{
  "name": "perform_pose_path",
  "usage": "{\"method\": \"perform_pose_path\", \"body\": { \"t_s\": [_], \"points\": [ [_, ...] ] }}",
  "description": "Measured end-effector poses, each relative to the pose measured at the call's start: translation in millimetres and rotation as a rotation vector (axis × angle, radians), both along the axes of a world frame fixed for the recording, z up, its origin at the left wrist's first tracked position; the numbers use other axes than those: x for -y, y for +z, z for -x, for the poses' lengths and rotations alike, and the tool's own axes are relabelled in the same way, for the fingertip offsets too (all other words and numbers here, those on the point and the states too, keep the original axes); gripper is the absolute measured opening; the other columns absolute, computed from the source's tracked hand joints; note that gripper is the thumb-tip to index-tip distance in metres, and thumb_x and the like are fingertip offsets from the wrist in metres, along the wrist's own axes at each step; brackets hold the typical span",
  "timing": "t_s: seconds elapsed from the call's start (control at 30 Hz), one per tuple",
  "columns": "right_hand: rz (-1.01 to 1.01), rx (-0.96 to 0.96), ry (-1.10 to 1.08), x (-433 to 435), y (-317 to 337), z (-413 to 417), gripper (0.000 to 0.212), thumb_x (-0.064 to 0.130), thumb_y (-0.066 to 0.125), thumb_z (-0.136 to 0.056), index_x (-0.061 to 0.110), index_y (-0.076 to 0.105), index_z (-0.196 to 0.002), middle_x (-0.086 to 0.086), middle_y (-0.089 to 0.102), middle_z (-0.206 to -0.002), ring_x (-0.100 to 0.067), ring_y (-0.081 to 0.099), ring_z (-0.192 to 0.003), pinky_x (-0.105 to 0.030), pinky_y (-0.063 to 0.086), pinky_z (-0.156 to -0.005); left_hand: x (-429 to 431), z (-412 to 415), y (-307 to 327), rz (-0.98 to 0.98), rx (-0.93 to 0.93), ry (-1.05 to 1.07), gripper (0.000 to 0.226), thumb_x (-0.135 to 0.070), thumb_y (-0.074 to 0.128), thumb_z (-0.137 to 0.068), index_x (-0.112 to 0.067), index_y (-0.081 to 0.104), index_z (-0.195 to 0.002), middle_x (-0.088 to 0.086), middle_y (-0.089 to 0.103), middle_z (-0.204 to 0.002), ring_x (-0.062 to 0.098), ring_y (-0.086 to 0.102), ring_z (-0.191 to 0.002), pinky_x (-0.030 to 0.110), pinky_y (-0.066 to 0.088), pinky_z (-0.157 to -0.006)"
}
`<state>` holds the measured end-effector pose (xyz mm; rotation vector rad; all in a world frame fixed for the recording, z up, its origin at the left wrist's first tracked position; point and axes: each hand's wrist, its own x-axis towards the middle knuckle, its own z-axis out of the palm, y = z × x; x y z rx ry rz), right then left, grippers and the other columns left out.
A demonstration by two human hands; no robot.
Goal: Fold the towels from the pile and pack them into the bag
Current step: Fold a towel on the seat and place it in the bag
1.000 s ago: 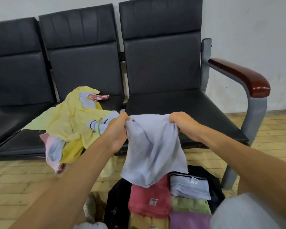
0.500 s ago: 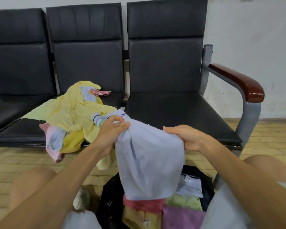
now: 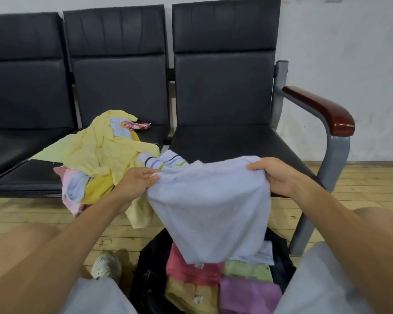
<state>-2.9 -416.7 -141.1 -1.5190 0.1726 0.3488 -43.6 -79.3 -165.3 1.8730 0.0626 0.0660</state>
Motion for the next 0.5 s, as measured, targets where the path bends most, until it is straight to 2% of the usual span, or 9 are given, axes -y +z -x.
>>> {"method": "perform_pose_path", "body": {
  "t_s": [0.1, 0.2, 0.3, 0.43, 0.5],
  "points": [
    [-0.08, 0.07, -0.134, 5, -1, -1, 0.04, 0.006, 0.067, -0.083, 0.006, 0.059, -0.123, -0.011, 0.064, -0.122, -0.03, 0.064, -0.107, -0.043, 0.055, -0.087, -4, 1, -4, -0.101, 0.006, 0.016, 0.011, -0.011, 0.059, -0.095, -0.016, 0.069, -0.097, -0.001, 0.072, -0.089, 0.011, 0.064, -0.084, 0.02, 0.049, -0.068],
    [-0.167, 0.135, -0.161, 3, -1, -3, 0.033, 0.02, 0.067, -0.089, 0.009, 0.062, -0.12, -0.01, 0.067, -0.117, -0.026, 0.066, -0.106, -0.04, 0.054, -0.088, -6, -4, -6, -0.347, 0.051, 0.023, 0.011, -0.014, 0.059, -0.095, -0.01, 0.07, -0.095, 0.002, 0.067, -0.083, 0.01, 0.056, -0.075, 0.022, 0.04, -0.061],
    [-0.168, 0.173, -0.161, 1, -2, -5, 0.035, 0.033, 0.068, -0.09, 0.008, 0.069, -0.114, -0.01, 0.072, -0.111, -0.024, 0.068, -0.105, -0.041, 0.053, -0.094, -5, -9, -3, -0.592, 0.119, 0.068, 0.02, -0.017, 0.058, -0.096, -0.003, 0.069, -0.088, 0.008, 0.063, -0.079, 0.019, 0.05, -0.072, 0.022, 0.033, -0.057],
    [-0.058, 0.179, -0.276, 1, -6, -8, 0.024, 0.017, 0.07, -0.086, 0.009, 0.068, -0.108, -0.012, 0.067, -0.114, -0.027, 0.064, -0.104, -0.043, 0.053, -0.091, -6, -14, 1, -0.638, 0.127, 0.113, 0.034, -0.02, 0.056, -0.097, 0.004, 0.06, -0.074, 0.015, 0.054, -0.071, 0.021, 0.043, -0.067, 0.028, 0.027, -0.055],
    [-0.021, 0.132, -0.262, 3, -5, -6, 0.021, 0.01, 0.069, -0.084, 0.009, 0.068, -0.105, -0.011, 0.069, -0.11, -0.027, 0.065, -0.101, -0.042, 0.054, -0.086, -7, -15, 4, -0.598, 0.119, 0.156, 0.038, -0.023, 0.054, -0.098, -0.002, 0.049, -0.068, 0.014, 0.045, -0.068, 0.022, 0.039, -0.065, 0.032, 0.027, -0.058]
  ]
}}
